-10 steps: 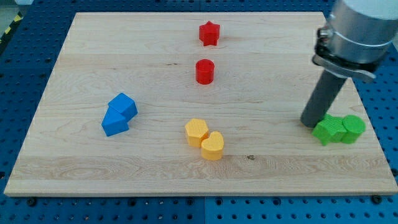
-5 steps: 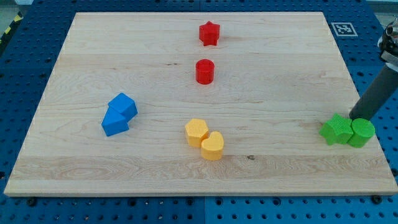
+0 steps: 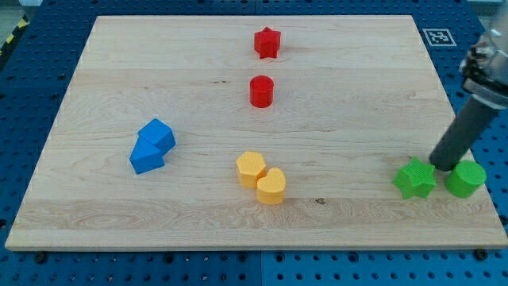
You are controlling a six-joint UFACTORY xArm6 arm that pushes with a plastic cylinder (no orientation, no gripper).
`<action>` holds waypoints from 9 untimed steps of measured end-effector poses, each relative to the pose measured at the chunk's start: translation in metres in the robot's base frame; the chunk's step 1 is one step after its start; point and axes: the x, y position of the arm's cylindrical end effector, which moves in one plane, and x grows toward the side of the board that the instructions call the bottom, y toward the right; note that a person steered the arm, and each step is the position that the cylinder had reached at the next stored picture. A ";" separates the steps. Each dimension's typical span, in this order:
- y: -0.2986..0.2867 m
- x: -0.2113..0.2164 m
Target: Slide the green blocks to the bottom right corner
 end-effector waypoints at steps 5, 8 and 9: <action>0.024 0.031; -0.011 -0.012; -0.049 -0.024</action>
